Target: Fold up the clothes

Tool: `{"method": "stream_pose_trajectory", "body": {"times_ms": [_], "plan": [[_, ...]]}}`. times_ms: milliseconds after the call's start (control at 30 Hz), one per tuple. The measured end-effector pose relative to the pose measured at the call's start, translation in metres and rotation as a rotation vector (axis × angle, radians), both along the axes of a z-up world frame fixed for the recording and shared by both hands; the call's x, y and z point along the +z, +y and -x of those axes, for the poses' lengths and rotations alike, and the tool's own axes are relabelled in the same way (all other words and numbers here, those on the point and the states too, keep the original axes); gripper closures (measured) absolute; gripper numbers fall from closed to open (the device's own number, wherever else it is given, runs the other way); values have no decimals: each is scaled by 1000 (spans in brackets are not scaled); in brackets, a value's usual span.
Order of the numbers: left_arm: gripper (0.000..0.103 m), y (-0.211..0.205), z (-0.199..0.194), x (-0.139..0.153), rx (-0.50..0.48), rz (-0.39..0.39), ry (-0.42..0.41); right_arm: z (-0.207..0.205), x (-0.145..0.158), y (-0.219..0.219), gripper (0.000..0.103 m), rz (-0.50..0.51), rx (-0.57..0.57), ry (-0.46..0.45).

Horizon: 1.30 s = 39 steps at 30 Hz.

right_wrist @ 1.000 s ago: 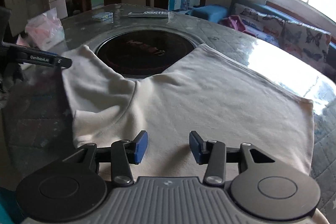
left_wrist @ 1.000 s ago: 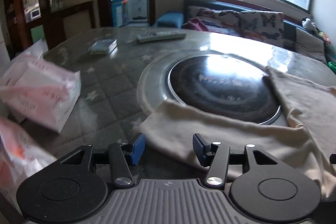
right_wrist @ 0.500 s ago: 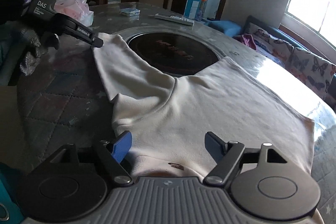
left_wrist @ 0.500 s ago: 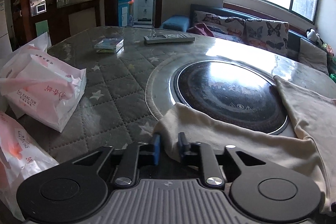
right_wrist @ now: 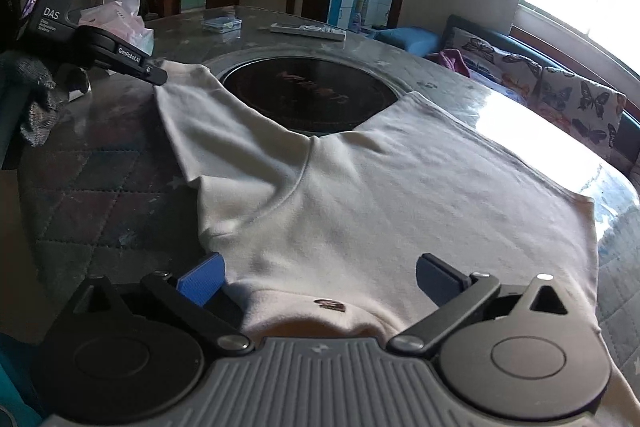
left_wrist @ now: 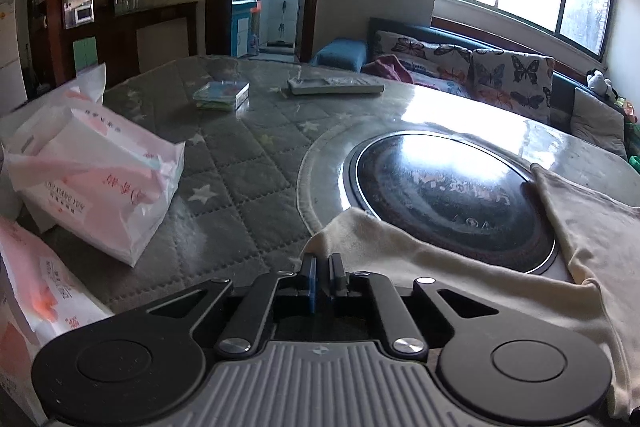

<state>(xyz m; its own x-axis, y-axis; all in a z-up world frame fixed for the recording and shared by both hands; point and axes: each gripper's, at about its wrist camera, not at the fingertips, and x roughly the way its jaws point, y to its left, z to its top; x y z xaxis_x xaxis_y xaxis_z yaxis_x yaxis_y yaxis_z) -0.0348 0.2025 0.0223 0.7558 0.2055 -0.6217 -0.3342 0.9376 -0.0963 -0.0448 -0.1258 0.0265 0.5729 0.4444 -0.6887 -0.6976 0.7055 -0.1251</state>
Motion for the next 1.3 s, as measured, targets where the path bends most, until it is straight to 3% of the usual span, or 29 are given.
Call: {"method": "stream_pose_trajectory", "body": {"times_ms": [67,167,233,333,600,933,1100,1300], "plan": [[89,0,1,0,6,3,2,1,-1,2,0,9,6,5],[74,1,1,-1,19,3,12,1,-3,4,0,8,7,13],[56,1,0,-3,32,15,26,-1,-3,4,0,-1,1,31],[56,0,-3,-4,32,9,23,-8,-6,-1,0,-43,-33,100],[62,0,-7,-5,35,1,14,-8,-7,-3,0,-56,-33,106],[92,4,-8,-4,29,36,-4,-7,-7,-1,0,-53,-42,108],[95,6,-8,-2,17,83,-21,-5,-9,-3,0,-75,-44,94],[95,-5,-2,20,-28,119,-80,-5,-8,-1,0,-71,-46,92]]}}
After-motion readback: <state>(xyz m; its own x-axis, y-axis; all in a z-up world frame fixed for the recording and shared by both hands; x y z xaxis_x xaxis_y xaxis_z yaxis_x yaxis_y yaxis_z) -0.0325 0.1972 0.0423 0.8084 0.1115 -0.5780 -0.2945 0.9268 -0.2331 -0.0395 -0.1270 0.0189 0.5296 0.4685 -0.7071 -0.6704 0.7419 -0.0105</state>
